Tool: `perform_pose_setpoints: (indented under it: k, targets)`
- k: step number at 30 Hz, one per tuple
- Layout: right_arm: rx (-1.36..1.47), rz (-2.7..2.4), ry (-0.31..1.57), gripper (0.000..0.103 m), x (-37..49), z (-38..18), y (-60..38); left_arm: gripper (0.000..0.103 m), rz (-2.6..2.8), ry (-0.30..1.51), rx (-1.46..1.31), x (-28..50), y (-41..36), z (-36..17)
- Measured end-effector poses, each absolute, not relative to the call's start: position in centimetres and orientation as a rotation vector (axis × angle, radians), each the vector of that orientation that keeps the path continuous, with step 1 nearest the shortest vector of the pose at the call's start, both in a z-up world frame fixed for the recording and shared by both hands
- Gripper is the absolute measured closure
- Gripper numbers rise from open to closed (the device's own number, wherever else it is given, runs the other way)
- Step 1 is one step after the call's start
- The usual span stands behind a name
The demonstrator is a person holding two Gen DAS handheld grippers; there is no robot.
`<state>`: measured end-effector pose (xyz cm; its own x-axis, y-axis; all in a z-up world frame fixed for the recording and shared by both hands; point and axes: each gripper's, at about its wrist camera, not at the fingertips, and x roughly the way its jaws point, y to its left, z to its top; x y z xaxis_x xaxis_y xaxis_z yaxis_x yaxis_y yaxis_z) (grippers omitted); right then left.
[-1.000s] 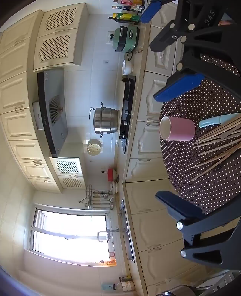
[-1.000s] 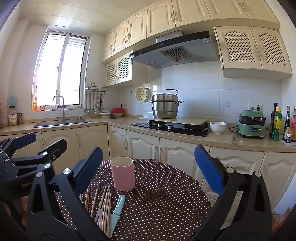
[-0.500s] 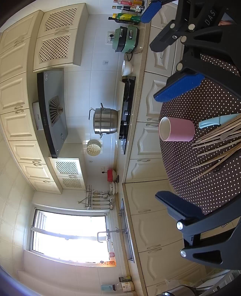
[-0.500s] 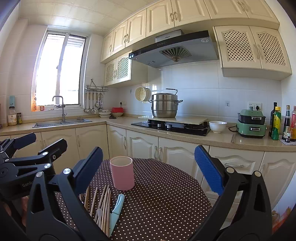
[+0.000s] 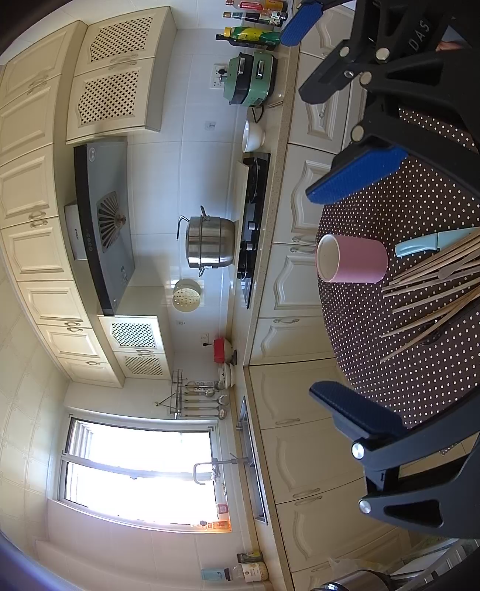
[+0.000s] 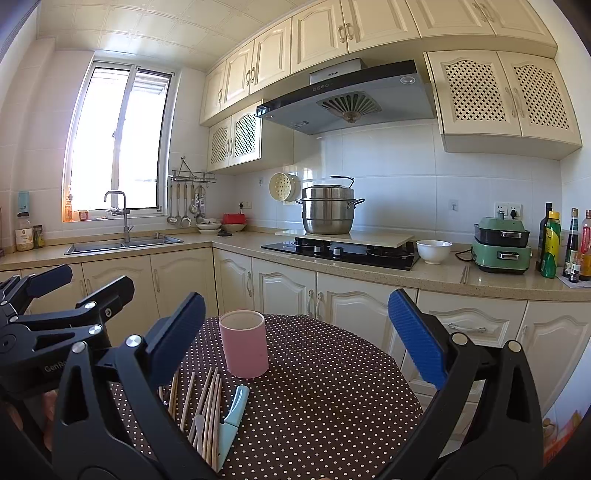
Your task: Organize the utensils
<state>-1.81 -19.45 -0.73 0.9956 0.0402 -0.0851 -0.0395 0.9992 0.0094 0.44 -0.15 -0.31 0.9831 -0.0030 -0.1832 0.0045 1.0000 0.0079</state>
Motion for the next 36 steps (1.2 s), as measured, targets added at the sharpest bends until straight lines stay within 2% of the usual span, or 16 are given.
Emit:
perform_pose_setpoints:
  k: [36]
  targets:
    - [0.01,0.037,0.092,0.006,-1.75,-0.7,-19.23,0.008,-0.003,0.183,0.007,0.32,-0.24,-0.53]
